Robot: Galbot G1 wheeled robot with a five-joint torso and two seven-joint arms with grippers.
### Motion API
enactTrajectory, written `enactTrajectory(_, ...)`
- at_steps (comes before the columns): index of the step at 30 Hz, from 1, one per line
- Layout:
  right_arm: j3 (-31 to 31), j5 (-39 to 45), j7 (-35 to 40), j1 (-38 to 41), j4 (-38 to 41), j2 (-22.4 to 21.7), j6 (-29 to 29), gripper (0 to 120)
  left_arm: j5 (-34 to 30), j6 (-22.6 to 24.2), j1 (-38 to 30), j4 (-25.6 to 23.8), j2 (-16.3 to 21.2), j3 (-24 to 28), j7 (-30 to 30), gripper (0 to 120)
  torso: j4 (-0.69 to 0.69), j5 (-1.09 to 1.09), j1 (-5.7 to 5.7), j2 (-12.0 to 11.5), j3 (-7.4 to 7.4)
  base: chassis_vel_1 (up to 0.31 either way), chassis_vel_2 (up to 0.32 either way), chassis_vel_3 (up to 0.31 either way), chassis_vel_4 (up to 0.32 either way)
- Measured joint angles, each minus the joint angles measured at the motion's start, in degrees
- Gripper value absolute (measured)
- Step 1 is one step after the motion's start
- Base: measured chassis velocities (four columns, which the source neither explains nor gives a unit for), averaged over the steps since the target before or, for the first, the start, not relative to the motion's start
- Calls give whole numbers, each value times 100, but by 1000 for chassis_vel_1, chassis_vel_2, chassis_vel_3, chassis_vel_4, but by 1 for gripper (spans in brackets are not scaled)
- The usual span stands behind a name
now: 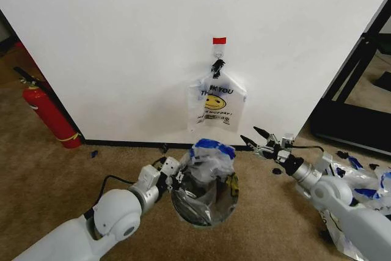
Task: Pick up the garbage bag from the wall and place it over the trash bin.
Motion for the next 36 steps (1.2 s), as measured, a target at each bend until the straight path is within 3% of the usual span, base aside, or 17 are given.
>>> enactTrajectory(7,20,-271,-698,46,-148,-30,-355,100,-14,64,-70,-23,-31,64,8,5,0,0,0,0,0,0,0,0,0)
enactTrajectory(14,-42,-817,-245,101,-241,64,-429,100,-44,131,-57,-217,-10,91,43,5,0,0,0,0,0,0,0,0,0)
enactTrajectory(26,-463,-580,926,233,-221,396,-351,100,25,199,117,-885,73,76,207,5,1,0,0,0,0,0,0,0,0)
enactTrajectory(36,-468,-357,1129,114,-119,438,-453,100,59,220,112,-968,81,35,301,5,1,0,0,0,0,0,0,0,0)
